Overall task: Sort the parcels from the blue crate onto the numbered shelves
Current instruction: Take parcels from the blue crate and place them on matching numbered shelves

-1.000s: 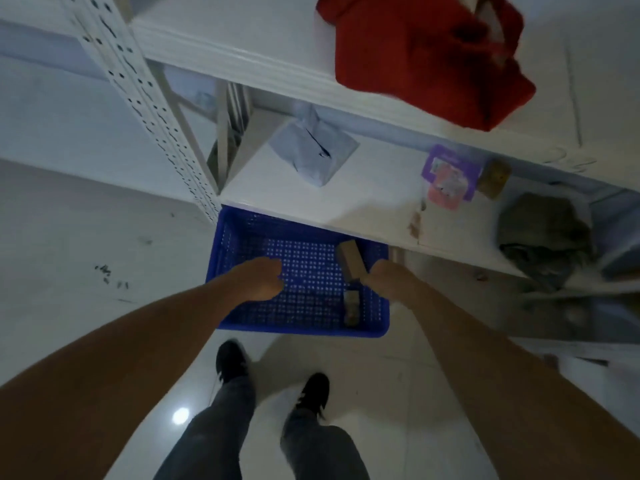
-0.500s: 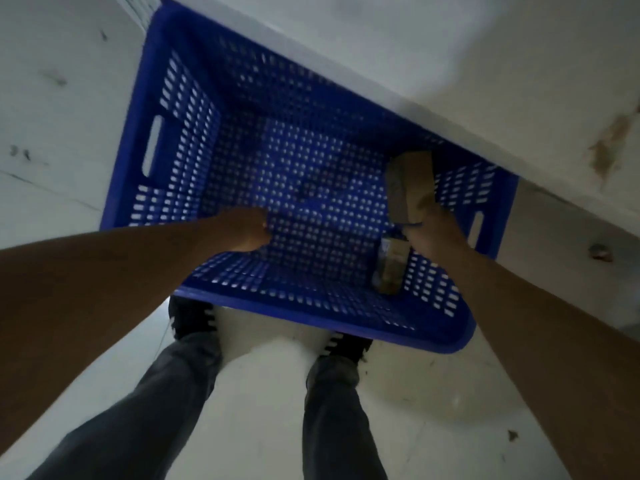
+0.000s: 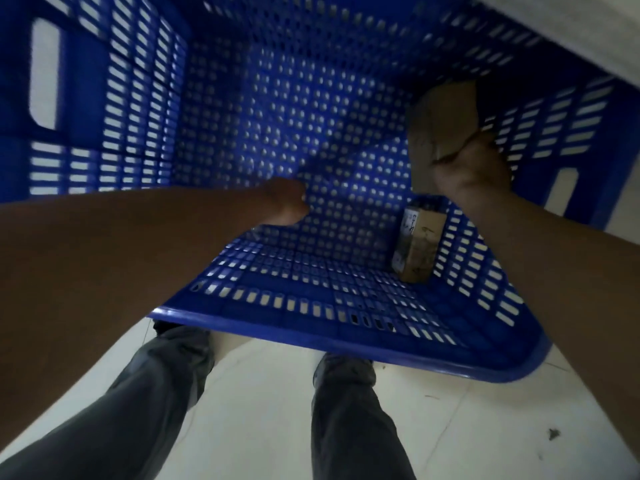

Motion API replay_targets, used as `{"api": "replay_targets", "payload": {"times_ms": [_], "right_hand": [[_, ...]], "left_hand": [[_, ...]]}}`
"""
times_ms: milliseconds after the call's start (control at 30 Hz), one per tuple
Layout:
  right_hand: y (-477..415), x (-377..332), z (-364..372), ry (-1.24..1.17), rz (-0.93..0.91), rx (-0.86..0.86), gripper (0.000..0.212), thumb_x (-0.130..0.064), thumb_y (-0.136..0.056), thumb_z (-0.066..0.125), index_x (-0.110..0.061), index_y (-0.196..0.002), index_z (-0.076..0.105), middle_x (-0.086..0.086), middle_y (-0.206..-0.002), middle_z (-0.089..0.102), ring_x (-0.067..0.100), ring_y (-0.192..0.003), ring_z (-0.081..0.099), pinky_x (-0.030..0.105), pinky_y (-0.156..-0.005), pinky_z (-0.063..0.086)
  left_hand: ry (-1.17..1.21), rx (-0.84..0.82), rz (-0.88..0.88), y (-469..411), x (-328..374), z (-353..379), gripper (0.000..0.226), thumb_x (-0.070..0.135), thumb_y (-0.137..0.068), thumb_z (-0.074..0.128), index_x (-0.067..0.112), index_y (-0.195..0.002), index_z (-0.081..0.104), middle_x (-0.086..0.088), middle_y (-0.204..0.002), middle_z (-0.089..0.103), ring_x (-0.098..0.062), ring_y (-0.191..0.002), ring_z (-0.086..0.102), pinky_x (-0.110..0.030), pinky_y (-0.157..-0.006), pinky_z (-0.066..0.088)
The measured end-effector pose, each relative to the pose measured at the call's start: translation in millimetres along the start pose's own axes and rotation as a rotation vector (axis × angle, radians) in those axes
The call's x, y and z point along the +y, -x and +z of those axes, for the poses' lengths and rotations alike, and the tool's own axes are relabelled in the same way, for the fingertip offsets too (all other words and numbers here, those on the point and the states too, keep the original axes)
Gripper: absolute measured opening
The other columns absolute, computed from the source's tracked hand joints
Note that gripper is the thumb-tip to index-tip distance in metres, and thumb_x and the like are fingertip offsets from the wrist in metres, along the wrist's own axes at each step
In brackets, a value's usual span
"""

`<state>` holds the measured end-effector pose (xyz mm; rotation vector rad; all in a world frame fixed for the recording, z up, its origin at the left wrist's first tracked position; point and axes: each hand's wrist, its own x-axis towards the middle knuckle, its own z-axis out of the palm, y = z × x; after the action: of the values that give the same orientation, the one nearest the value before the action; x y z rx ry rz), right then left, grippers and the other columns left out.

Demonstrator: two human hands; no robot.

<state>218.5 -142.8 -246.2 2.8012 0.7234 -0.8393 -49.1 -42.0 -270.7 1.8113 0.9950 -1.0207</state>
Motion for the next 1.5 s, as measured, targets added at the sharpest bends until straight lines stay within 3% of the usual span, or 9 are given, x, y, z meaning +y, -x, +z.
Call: {"api": "replay_targets", "payload": {"times_ms": [267,467,600,700,800,967,1067,1167,1500], "right_hand": [[125,-18,-41,-0.009,-0.269,0.003,0.082,-0.068,-0.063,0.059,-0.011,-0.122,0.062,0.012,-0.103,0.070,0.035,-0.094,0.067,0.037,-0.075,0.055],[235,-48,-107,0.130,-0.533,0.108,0.084,-0.045,-0.066,0.082,-0.016,-0.139,0.052,0.006,-0.122,0.064,0.032,-0.114,0.058,0.045,-0.097,0.047],[289,-73,-152,0.118,-0.741,0.293,0.082,-0.030,-0.058,0.091,-0.012,-0.131,0.059,0.008,-0.124,0.064,0.032,-0.113,0.061,0.046,-0.096,0.051],[324,-83,-183,0.104,-0.792,0.262,0.082,-0.044,-0.072,0.082,-0.018,-0.144,0.051,0.004,-0.147,0.051,0.030,-0.136,0.048,0.048,-0.115,0.036],[366,-88,-224,-0.382,-0.511,0.088,0.101,-0.077,-0.072,0.063,-0.032,-0.156,0.030,-0.007,-0.164,0.023,0.017,-0.151,0.020,0.045,-0.124,0.019],[428,-73,-340,-1.138,0.071,-0.366,0.120,-0.076,-0.070,0.073,-0.025,-0.164,0.017,0.001,-0.169,0.022,0.029,-0.149,0.035,0.051,-0.113,0.043],[482,-49,-409,-1.140,-0.076,-0.510,0.080,-0.057,-0.076,0.083,-0.020,-0.141,0.057,0.000,-0.132,0.069,0.024,-0.113,0.070,0.042,-0.094,0.060],[543,-32,-476,-1.178,-0.252,-0.471,0.049,-0.038,-0.083,0.084,-0.015,-0.124,0.070,0.002,-0.112,0.079,0.024,-0.104,0.075,0.037,-0.089,0.062],[729,-48,-618,-1.221,-0.634,-0.357,0.081,-0.048,-0.071,0.089,-0.024,-0.139,0.052,-0.003,-0.131,0.067,0.018,-0.116,0.068,0.042,-0.101,0.054]], "left_hand": [[0.477,0.175,-0.094,80,26,-60,0.021,0.029,-0.103,0.049,0.010,-0.103,0.055,-0.007,-0.097,0.057,-0.023,-0.087,0.056,-0.034,-0.081,0.047],[1.199,-0.044,-0.153,208,44,-134,0.083,0.080,-0.084,0.051,0.022,-0.143,0.045,-0.013,-0.135,0.055,-0.039,-0.114,0.061,-0.059,-0.087,0.056],[1.333,-0.114,-0.099,275,26,-161,0.097,0.051,-0.071,0.087,0.034,-0.151,0.034,-0.001,-0.147,0.047,-0.031,-0.131,0.051,-0.053,-0.107,0.047],[1.349,-0.018,0.038,313,14,-158,0.085,0.042,-0.075,0.086,0.035,-0.146,0.041,-0.003,-0.146,0.052,-0.026,-0.125,0.057,-0.049,-0.104,0.051],[1.339,0.046,0.072,381,21,-157,0.072,0.041,-0.071,0.088,0.019,-0.132,0.057,-0.016,-0.134,0.060,-0.036,-0.114,0.065,-0.055,-0.085,0.060],[1.418,0.258,0.302,511,39,-164,0.057,0.029,-0.077,0.086,0.027,-0.127,0.058,-0.011,-0.127,0.067,-0.036,-0.111,0.068,-0.060,-0.087,0.058],[1.449,0.330,0.476,598,64,-177,0.058,0.017,-0.076,0.084,0.028,-0.127,0.059,-0.010,-0.124,0.069,-0.035,-0.110,0.069,-0.062,-0.091,0.056],[1.450,0.388,0.605,690,87,-191,0.058,0.008,-0.079,0.081,0.029,-0.129,0.059,-0.009,-0.123,0.071,-0.033,-0.109,0.071,-0.057,-0.090,0.057],[1.164,0.665,0.893,958,114,-289,0.051,0.001,-0.075,0.081,0.011,-0.122,0.066,-0.017,-0.124,0.068,-0.035,-0.112,0.068,-0.047,-0.093,0.057]]}}
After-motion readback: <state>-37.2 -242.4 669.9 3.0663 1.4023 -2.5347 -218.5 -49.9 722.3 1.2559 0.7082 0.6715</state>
